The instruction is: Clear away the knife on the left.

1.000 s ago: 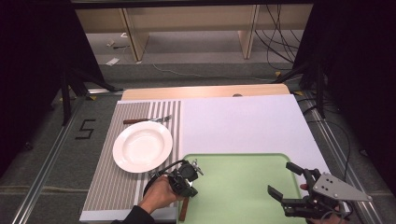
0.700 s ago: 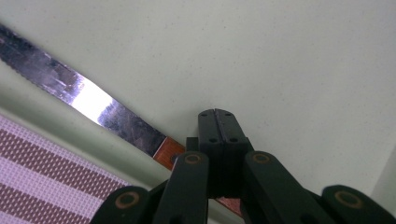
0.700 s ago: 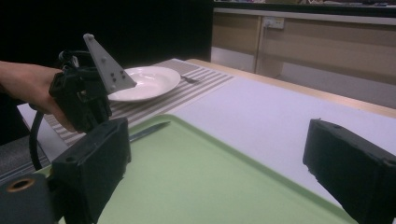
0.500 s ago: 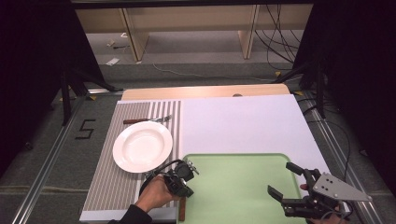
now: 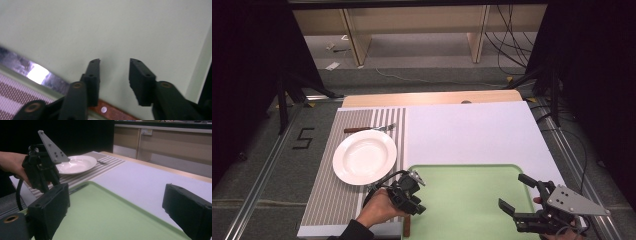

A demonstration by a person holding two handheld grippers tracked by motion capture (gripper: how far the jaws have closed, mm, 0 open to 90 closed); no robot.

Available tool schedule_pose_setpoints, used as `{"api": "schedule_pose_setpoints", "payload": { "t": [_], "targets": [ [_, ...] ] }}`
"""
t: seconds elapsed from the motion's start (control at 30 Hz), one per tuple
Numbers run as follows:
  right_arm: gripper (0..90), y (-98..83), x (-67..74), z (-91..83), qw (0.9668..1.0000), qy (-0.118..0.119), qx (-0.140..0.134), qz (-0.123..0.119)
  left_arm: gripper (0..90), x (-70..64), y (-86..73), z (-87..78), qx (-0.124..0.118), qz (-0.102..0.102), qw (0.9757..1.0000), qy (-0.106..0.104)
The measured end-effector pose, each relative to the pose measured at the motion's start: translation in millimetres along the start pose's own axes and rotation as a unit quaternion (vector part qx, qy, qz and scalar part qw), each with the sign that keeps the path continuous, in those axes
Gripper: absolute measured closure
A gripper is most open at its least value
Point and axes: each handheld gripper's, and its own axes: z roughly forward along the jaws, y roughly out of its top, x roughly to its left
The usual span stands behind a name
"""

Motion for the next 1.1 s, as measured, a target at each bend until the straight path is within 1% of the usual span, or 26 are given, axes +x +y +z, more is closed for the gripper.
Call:
{"api": "schedule_pose_setpoints", "payload": {
  "t": [0.1, 0.17, 0.2, 0.27, 0.33, 0.4, 0.43, 0.47, 0.5, 0.53, 0.57, 0.6, 0.63, 0.7, 0.73, 0.77, 0.8, 0.83, 0.87, 0.9, 0.97, 1.03, 1.1],
  "targets": [
    [8.6, 0.0, 0.1, 0.1, 1.0000, 0.000, -0.001, -0.001, 42.0, -3.0, 0.8, -1.9, -0.028, 0.016, 0.9993, 0.018],
    [8.6, 0.0, 0.1, 0.0, 1.0000, 0.000, 0.000, -0.001, 38.2, -4.6, 1.1, -3.6, -0.047, 0.012, 0.9985, 0.024],
    [8.5, 0.0, 0.1, -0.1, 1.0000, 0.000, 0.000, -0.001, 35.6, -4.8, 1.2, -5.9, -0.057, 0.017, 0.9978, 0.028],
    [8.5, 0.1, 0.0, -0.2, 1.0000, 0.000, 0.000, 0.000, 31.8, -6.9, 1.2, -10.5, -0.091, 0.022, 0.9951, 0.033],
    [8.6, 0.0, -0.2, -0.1, 1.0000, 0.000, 0.000, 0.000, 27.5, -9.0, 0.7, -15.2, -0.127, 0.025, 0.9909, 0.038],
    [8.5, -0.1, -0.1, 0.2, 1.0000, 0.000, 0.000, 0.000, 25.9, -11.0, -0.9, -19.9, -0.163, 0.031, 0.9852, 0.042],
    [8.6, -0.2, -0.1, 0.1, 1.0000, 0.000, 0.000, 0.000, 25.2, -12.2, -2.2, -22.6, -0.184, 0.034, 0.9815, 0.042],
    [8.6, -0.1, -0.1, -0.1, 1.0000, 0.000, 0.000, 0.000, 25.2, -12.8, -3.1, -24.4, -0.195, 0.036, 0.9792, 0.042],
    [8.6, -0.1, -0.1, -0.3, 1.0000, 0.000, 0.000, 0.000, 25.1, -13.7, -4.4, -26.5, -0.210, 0.036, 0.9761, 0.042],
    [8.6, -0.1, -0.2, -0.3, 1.0000, 0.000, 0.000, 0.000, 25.1, -14.7, -5.9, -28.6, -0.226, 0.036, 0.9726, 0.042],
    [8.6, -0.1, -0.3, -0.3, 1.0000, 0.000, 0.000, 0.000, 25.1, -15.9, -7.8, -30.8, -0.246, 0.036, 0.9677, 0.042],
    [8.6, -0.1, -0.1, -0.4, 1.0000, -0.001, 0.000, 0.000, 24.4, -16.3, -9.1, -32.1, -0.256, 0.036, 0.9652, 0.041],
    [8.6, -0.1, -0.1, -0.4, 1.0000, -0.001, 0.000, 0.000, 23.3, -16.9, -11.4, -33.6, -0.270, 0.036, 0.9612, 0.043],
    [8.6, -0.2, 0.0, -0.3, 1.0000, -0.001, 0.000, 0.001, 23.2, -17.5, -13.7, -35.2, -0.285, 0.036, 0.9570, 0.043],
    [8.5, -0.1, 0.0, -0.3, 1.0000, -0.001, 0.000, 0.001, 22.8, -17.5, -14.9, -36.5, -0.290, 0.036, 0.9554, 0.042],
    [8.6, -0.1, 0.0, -0.4, 1.0000, -0.001, 0.000, 0.000, 22.0, -17.7, -16.3, -38.1, -0.298, 0.032, 0.9532, 0.040],
    [8.5, -0.1, -0.2, -0.4, 1.0000, -0.001, -0.001, 0.000, 21.6, -17.8, -17.5, -39.1, -0.303, 0.029, 0.9517, 0.038],
    [8.6, -0.1, -0.3, -0.6, 1.0000, -0.001, 0.000, 0.000, 21.6, -17.9, -19.6, -40.4, -0.312, 0.027, 0.9490, 0.032],
    [8.6, -0.1, -0.5, -0.7, 1.0000, -0.001, 0.000, 0.001, 21.5, -18.1, -20.9, -41.4, -0.316, 0.027, 0.9479, 0.031],
    [8.6, -0.2, -0.6, -0.6, 1.0000, -0.002, -0.001, 0.001, 21.5, -18.8, -22.5, -42.5, -0.322, 0.027, 0.9458, 0.034],
    [8.5, -0.1, -0.6, -0.7, 1.0000, -0.001, -0.001, 0.001, 21.5, -19.1, -24.7, -44.9, -0.327, 0.027, 0.9441, 0.033],
    [8.5, -0.1, -0.4, -0.6, 1.0000, -0.001, -0.001, 0.000, 20.9, -19.6, -26.8, -46.5, -0.334, 0.025, 0.9416, 0.033],
    [8.6, 0.0, -0.2, -0.7, 1.0000, -0.002, 0.000, 0.000, 20.9, -20.0, -28.4, -47.7, -0.336, 0.027, 0.9407, 0.034]
  ]
}}
